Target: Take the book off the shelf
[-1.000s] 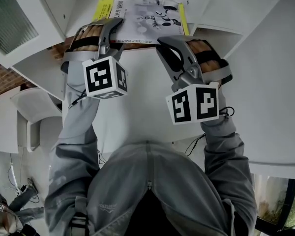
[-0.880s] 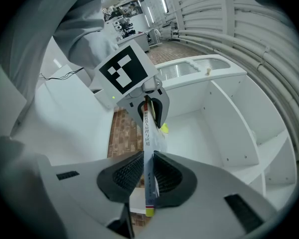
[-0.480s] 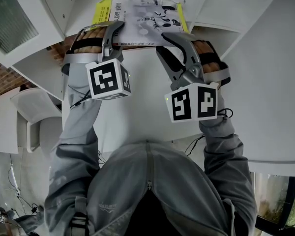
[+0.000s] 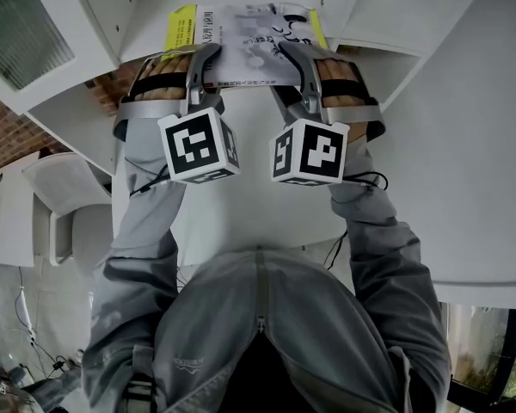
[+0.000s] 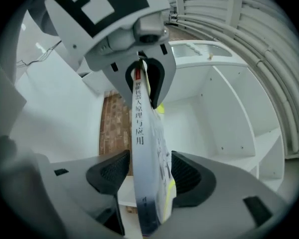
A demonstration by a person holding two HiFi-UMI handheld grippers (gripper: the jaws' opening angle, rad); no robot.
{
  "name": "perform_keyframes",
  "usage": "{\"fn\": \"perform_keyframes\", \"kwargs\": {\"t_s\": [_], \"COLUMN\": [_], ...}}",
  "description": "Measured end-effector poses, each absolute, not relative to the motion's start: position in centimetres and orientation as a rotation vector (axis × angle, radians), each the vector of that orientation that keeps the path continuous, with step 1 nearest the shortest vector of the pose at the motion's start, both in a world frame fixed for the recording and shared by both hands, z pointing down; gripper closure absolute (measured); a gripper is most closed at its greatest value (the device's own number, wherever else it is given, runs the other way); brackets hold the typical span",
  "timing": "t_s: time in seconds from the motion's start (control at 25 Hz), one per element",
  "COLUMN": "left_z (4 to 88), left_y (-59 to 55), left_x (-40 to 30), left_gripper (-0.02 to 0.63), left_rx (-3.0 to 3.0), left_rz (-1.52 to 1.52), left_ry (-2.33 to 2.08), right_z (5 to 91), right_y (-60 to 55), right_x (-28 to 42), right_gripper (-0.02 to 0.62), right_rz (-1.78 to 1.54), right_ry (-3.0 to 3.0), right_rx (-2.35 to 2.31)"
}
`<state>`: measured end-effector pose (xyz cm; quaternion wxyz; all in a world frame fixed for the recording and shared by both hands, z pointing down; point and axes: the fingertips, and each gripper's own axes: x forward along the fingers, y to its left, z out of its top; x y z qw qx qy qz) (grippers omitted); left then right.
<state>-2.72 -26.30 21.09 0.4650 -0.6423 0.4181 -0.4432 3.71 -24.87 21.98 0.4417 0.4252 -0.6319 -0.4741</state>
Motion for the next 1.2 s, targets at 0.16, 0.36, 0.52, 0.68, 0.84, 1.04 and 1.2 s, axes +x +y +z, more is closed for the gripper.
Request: {"fn": "perform_keyframes", "kwargs": {"t_s": [0.16, 0.36, 0.52, 0.68, 0.84, 1.04, 1.2], "left_z": [21.7, 21.7, 21.8, 22.1, 22.6, 23.3, 23.1], "left_y": [-25.1, -24.3, -23.7, -22.9, -22.0, -21.1, -20.4], "left_x": [-2.6, -2.6, -2.6, -2.7, -2.4, -2.4, -2.1], "left_gripper": [0.505, 0.505, 0.508, 0.511, 0.512, 0.515, 0.517], "left_rx": [-1.57, -1.552, -1.512, -1.501, -1.494, -1.487, -1.451], "left_rz": [-1.11, -1.11, -1.096, -1.093, -1.085, -1.091, -1.089], "left_ry": [1.025, 1.042, 1.041, 1.045, 1.045, 1.053, 1.048], "right_z": [21.7, 22.1, 22.4, 22.6, 23.1, 23.8, 24.0], "right_y": [-25.8, -25.2, -24.7, -24.0, -23.0, -22.2, -21.6], "right_x": [4.5, 4.3, 4.2, 4.2, 4.4, 4.4, 4.6], "right_gripper": [0.341, 0.492, 0.503, 0.506, 0.506, 0.506, 0.509], "right_rz": [-1.185, -1.202, -1.228, -1.241, -1.239, -1.241, -1.232], "right_ry": [-1.512, -1.507, -1.491, -1.488, -1.487, -1.496, -1.515], "right_rx": [1.142, 1.136, 1.135, 1.128, 1.125, 1.113, 1.108]}}
